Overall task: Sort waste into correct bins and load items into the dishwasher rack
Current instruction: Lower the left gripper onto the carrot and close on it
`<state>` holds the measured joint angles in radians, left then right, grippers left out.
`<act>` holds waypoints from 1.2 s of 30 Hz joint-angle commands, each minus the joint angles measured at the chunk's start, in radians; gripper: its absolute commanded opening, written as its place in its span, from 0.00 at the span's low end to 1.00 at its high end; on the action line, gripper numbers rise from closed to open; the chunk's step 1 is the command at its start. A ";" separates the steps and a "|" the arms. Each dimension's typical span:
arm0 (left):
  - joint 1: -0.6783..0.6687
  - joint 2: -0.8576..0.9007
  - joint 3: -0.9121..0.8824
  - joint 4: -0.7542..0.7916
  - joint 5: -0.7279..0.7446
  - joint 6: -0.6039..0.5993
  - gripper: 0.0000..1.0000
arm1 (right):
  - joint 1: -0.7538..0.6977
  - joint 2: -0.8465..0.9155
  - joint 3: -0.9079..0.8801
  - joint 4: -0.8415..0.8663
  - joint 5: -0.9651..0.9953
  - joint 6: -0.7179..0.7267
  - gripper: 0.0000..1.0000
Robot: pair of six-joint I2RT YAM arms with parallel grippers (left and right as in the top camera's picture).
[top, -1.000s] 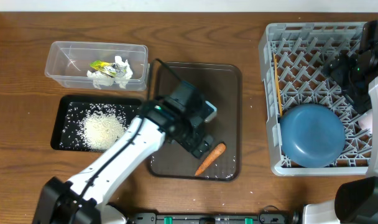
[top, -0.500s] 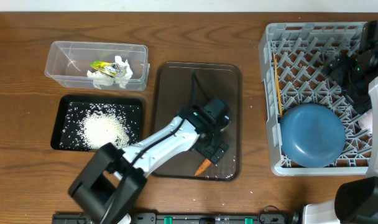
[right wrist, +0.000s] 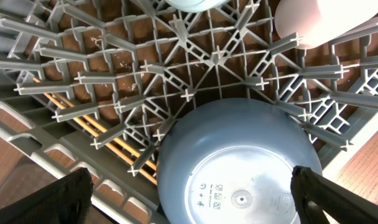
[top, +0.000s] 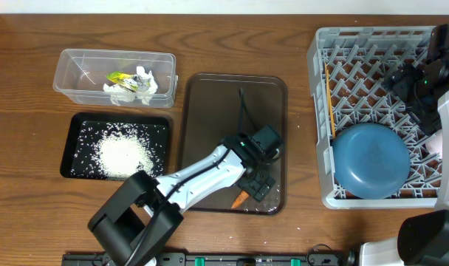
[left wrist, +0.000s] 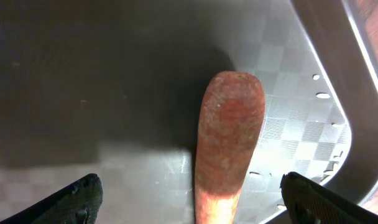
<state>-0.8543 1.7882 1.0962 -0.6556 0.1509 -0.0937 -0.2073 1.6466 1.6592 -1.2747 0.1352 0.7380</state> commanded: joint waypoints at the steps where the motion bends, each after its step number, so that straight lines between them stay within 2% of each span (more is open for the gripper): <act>1: -0.006 0.037 -0.034 0.003 -0.014 -0.006 0.94 | -0.003 -0.005 0.001 -0.001 0.014 -0.011 0.99; 9: -0.006 0.077 -0.042 0.044 -0.014 -0.006 0.93 | -0.003 -0.005 0.001 -0.001 0.014 -0.011 0.99; 14: -0.005 0.080 -0.042 0.052 -0.014 -0.006 0.77 | -0.003 -0.005 0.001 -0.001 0.014 -0.011 0.99; 22: -0.005 0.080 -0.031 0.031 -0.014 -0.010 0.56 | -0.003 -0.005 0.001 -0.001 0.014 -0.011 0.99; 24: -0.005 0.080 -0.019 0.016 -0.014 -0.014 0.54 | -0.003 -0.005 0.001 -0.001 0.014 -0.011 0.99; 27: -0.005 0.078 -0.006 0.005 -0.014 -0.018 0.44 | -0.003 -0.005 0.001 -0.001 0.014 -0.011 0.99; 36: -0.004 0.044 0.000 0.002 -0.014 -0.051 0.36 | -0.003 -0.005 0.001 -0.001 0.014 -0.011 0.99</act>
<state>-0.8585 1.8370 1.0855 -0.6472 0.1101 -0.1310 -0.2073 1.6466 1.6592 -1.2747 0.1349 0.7376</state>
